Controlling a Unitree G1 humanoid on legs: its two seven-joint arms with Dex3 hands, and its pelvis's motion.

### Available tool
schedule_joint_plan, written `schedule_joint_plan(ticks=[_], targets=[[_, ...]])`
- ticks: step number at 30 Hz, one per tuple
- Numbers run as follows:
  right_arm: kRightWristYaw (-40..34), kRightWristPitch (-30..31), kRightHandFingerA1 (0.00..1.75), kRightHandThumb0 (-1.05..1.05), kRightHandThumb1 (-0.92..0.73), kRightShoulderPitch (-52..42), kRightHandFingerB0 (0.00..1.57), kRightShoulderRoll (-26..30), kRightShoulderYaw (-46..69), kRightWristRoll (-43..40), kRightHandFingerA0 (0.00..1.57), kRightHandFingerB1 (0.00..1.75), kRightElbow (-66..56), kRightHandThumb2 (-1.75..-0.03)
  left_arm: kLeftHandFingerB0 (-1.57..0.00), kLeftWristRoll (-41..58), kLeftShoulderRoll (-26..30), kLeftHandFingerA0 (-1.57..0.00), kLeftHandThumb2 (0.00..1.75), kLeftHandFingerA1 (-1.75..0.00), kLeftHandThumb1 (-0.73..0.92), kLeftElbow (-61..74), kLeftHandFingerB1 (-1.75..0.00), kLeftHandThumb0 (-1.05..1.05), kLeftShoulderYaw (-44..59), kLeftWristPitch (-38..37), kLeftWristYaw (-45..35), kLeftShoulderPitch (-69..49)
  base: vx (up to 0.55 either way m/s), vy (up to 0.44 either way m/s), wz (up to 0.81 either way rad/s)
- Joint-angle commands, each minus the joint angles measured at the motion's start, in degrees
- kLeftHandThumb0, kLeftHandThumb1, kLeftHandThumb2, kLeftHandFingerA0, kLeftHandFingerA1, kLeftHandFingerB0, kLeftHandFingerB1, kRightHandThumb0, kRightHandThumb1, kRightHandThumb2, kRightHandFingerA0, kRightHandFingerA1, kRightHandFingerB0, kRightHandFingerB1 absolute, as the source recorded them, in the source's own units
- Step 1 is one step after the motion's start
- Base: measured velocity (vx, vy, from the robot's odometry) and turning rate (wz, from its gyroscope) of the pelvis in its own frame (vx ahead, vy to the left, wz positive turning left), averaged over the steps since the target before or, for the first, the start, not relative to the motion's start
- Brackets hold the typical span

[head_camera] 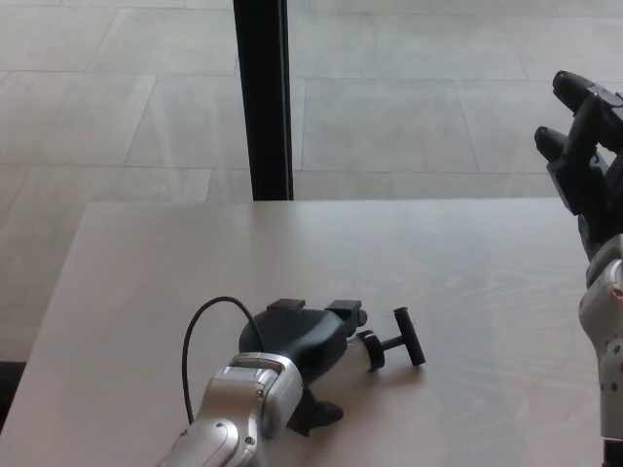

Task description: The robot uses its left hand to lift the air pump kept on the middle of the desk and use the right hand to compress the handle

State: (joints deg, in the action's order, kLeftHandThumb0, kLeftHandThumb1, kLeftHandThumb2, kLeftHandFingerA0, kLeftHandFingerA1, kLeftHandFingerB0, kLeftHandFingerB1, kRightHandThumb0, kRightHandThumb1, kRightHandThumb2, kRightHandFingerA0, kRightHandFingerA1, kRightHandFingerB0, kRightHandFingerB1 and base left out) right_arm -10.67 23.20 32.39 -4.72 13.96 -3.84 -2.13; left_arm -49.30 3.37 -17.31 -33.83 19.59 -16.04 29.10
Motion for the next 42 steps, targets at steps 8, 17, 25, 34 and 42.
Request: schedule_joint_plan(ticks=[8,17,25,34,42], targets=[[0.9,0.7,0.57,-0.76,-0.92,-0.7,0.49,3.0,2.2,-2.0,0.33,0.43,0.7,-0.74,-0.10,32.2,4.8,-0.02,0.95,-0.23,0.55,8.7,-0.21,-0.86,28.2,-4.6,-15.1,-0.2,0.00,0.000,0.00],[14.8,2.0,0.54,-0.87,-0.92,-7.4,0.37,14.9,8.6,-8.1,0.25,0.38,-1.2,-0.76,0.00,62.7,2.5,0.00,1.04,-0.13,0.65,20.2,0.00,-1.03,59.0,9.5,-20.2,3.0,0.00,0.000,0.00],[24.8,-1.7,0.53,-0.95,-0.91,-16.6,0.25,32.2,26.5,-13.4,0.14,0.37,6.3,-0.78,0.00,72.3,18.5,0.00,1.05,-0.10,0.73,12.4,0.00,-1.02,86.5,15.6,-26.4,-6.5,0.00,0.000,0.00],[25.8,-7.5,0.65,-0.90,-0.79,-28.2,0.30,47.3,43.0,-13.1,0.28,0.51,25.6,-1.21,0.00,70.0,29.8,0.00,1.06,-0.28,0.68,-12.0,-0.18,-0.81,106.7,3.7,-20.9,-24.4,0.00,0.000,0.00],[21.7,-11.2,0.71,-0.86,-0.79,-36.8,0.24,48.3,50.2,-14.1,0.32,0.52,32.5,-1.22,-0.03,73.1,30.8,-0.02,1.03,-0.43,0.64,-24.5,-0.28,-0.78,114.8,-4.5,-13.4,-32.8,0.00,0.000,0.00]])
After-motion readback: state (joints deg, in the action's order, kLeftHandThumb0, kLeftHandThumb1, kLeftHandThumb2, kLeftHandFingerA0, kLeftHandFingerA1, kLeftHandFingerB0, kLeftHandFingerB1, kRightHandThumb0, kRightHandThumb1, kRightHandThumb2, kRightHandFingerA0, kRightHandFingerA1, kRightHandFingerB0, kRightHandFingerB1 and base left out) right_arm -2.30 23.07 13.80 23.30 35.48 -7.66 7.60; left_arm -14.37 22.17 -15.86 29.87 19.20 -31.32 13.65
